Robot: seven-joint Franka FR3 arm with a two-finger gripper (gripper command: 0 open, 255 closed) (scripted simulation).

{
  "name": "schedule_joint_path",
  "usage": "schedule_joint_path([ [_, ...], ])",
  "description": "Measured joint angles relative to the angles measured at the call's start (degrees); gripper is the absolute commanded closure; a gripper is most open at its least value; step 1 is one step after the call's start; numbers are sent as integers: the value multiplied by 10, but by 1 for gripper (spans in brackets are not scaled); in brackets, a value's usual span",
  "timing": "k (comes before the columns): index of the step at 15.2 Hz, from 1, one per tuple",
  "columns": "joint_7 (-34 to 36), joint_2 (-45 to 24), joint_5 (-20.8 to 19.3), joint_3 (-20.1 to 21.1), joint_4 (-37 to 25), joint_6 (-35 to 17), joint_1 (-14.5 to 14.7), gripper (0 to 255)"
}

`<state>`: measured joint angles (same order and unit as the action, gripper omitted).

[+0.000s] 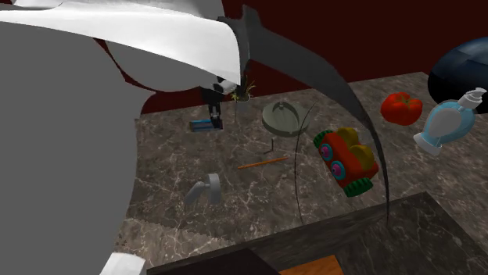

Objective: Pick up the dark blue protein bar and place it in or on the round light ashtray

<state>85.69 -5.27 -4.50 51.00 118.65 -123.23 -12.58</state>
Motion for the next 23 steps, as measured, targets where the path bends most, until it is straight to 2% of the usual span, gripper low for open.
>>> schedule_joint_path([
  [6,-18,16,17,-1,-34,44,-7,255],
  [15,-61,-93,-64,-48,-152,87,-25,255],
  [17,-64,-134,-90,-62,-198,101,-16,255],
  [19,-82,-162,-105,-75,-235,116,-18,255],
  [23,-107,-226,-136,-98,-330,155,-4,255],
])
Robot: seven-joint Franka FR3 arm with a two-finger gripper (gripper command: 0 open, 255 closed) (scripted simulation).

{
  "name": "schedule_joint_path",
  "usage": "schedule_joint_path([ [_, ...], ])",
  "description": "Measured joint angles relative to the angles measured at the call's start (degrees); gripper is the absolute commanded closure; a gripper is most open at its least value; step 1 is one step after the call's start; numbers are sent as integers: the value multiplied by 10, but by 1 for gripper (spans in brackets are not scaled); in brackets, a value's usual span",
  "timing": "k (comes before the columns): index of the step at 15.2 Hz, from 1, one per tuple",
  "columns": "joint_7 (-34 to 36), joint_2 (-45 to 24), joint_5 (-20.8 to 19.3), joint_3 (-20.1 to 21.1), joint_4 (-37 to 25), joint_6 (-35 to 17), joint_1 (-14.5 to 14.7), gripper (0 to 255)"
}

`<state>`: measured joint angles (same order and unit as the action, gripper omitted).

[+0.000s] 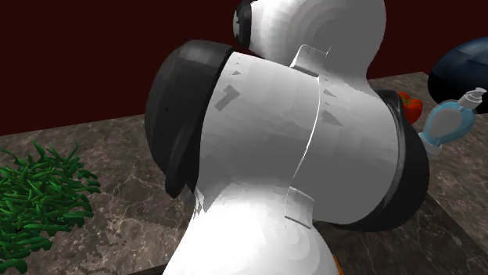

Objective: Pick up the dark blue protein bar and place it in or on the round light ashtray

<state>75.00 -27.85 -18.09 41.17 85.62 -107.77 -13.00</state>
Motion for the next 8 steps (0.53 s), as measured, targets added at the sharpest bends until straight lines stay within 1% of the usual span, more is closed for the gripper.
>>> schedule_joint_path([
  [3,-19,-59,-24,-20,-90,34,21,255],
  [5,-38,-101,-38,-33,-166,67,37,255],
  [7,-59,-150,-52,-47,-259,106,62,255],
  [8,-64,-162,-55,-51,-274,109,65,255],
])
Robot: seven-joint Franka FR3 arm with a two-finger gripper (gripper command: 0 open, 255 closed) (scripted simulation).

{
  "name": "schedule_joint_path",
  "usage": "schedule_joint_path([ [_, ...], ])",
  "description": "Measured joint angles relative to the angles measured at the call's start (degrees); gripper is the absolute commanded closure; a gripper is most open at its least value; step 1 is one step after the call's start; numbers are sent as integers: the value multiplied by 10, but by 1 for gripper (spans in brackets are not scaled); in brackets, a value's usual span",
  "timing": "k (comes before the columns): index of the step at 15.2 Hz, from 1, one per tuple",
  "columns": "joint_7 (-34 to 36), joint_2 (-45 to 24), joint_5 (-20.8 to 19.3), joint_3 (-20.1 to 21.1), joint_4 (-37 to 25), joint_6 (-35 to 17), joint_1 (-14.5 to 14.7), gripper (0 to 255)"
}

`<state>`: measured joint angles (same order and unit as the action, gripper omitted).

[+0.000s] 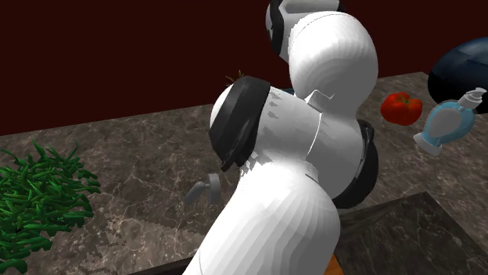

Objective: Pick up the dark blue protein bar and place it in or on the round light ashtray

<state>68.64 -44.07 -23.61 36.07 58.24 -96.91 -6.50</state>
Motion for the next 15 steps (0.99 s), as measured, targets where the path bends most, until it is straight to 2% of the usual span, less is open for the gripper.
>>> schedule_joint_path([
  [15,9,-17,-12,-8,85,-95,-22,255],
])
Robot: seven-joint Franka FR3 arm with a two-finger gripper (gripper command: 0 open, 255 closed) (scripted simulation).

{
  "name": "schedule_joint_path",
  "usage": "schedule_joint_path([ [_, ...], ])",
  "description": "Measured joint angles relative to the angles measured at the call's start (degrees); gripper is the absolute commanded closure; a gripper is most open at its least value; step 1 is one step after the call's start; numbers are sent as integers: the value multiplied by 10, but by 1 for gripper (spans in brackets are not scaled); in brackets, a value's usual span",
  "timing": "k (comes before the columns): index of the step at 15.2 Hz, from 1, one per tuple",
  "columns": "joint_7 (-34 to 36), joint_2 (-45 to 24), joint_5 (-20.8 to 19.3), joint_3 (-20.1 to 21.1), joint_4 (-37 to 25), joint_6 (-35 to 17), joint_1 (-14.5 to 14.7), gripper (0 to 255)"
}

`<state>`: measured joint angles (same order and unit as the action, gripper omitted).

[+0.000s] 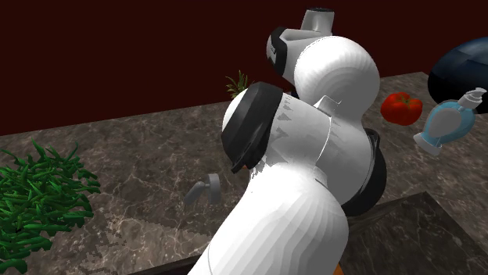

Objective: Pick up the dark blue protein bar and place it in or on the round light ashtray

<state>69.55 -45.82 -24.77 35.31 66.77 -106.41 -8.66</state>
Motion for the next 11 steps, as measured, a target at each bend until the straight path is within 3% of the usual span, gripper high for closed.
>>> schedule_joint_path([
  [6,0,1,0,0,3,-5,-1,255],
  [7,0,1,0,1,3,-5,-1,0],
  [11,1,0,-1,0,5,-6,-1,0],
])
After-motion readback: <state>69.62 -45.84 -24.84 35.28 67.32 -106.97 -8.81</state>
